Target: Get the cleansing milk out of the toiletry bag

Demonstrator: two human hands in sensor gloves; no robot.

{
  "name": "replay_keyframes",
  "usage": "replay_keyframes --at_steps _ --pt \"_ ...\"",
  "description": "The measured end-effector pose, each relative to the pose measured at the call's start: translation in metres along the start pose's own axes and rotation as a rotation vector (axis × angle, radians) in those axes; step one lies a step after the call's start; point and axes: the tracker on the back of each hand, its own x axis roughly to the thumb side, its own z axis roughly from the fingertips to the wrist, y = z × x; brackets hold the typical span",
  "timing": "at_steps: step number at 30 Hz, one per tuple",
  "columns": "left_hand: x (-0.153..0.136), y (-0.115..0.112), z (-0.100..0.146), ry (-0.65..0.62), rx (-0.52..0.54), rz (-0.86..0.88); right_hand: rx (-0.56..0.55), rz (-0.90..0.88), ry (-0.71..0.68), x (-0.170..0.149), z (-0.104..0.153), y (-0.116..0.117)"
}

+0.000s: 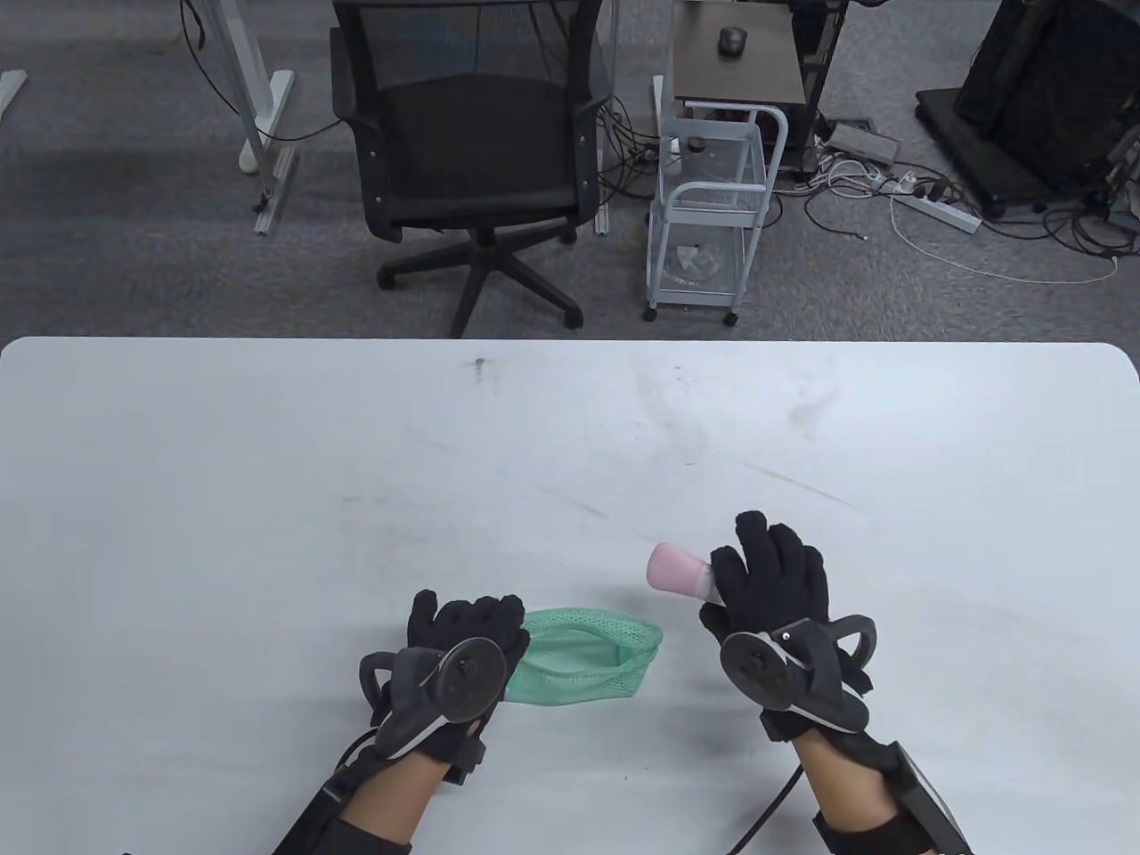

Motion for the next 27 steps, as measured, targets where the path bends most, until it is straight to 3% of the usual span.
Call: replay_keyframes --at_steps 9,20,27 --pt "-0.003 0.001 0.000 0.011 0.000 0.001 0.098 0.008 0.166 -0.022 -0.005 0.016" --pt "-0.003 0.001 0.000 0.010 -0.013 0.003 0.315 -0.006 0.334 -0.041 -0.010 0.051" --pt "-0.003 0.000 0.000 0.008 -0.017 0.007 0.411 0.013 0.357 -0.045 -0.010 0.067"
